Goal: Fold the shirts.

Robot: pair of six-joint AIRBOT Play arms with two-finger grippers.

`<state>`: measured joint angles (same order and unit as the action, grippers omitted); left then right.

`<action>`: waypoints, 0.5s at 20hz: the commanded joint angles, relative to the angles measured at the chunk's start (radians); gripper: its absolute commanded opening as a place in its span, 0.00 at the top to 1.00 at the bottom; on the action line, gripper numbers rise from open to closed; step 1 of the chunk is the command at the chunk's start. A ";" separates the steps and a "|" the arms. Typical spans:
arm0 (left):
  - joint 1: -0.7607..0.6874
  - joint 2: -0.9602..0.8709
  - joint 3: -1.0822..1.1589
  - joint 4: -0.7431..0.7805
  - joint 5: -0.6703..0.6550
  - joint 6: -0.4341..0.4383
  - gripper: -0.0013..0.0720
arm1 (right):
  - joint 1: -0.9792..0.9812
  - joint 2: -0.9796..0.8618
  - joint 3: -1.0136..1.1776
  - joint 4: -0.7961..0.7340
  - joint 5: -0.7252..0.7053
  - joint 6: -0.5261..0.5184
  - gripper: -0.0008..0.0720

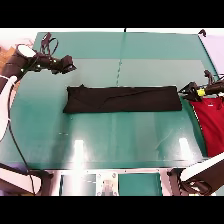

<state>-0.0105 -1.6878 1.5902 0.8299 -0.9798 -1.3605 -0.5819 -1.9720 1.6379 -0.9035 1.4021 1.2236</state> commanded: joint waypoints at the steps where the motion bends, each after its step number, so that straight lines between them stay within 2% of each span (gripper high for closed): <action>1: -0.030 -0.001 0.002 0.000 -0.012 0.000 0.95 | 0.029 -0.064 0.001 0.011 0.021 -0.049 0.25; 2: -0.046 -0.001 0.002 0.000 -0.002 0.000 0.95 | 0.039 -0.074 0.001 0.013 0.021 -0.055 0.26; 3: -0.063 -0.002 0.002 0.000 0.010 0.000 0.95 | 0.048 -0.078 0.001 0.013 0.021 -0.058 0.34; 4: -0.086 -0.002 0.002 0.000 0.026 0.000 0.95 | 0.055 -0.077 0.003 0.014 0.026 -0.072 0.65; 6: -0.136 -0.006 0.002 0.000 0.076 0.000 0.95 | 0.060 -0.077 0.027 0.014 0.070 -0.076 0.97; 10: -0.266 -0.055 0.003 0.000 0.197 0.000 0.95 | 0.060 -0.029 0.133 0.014 0.138 -0.029 0.97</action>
<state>-0.1963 -1.7142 1.5917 0.8288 -0.8703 -1.3605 -0.5240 -2.0331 1.7103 -0.9195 1.4857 1.1675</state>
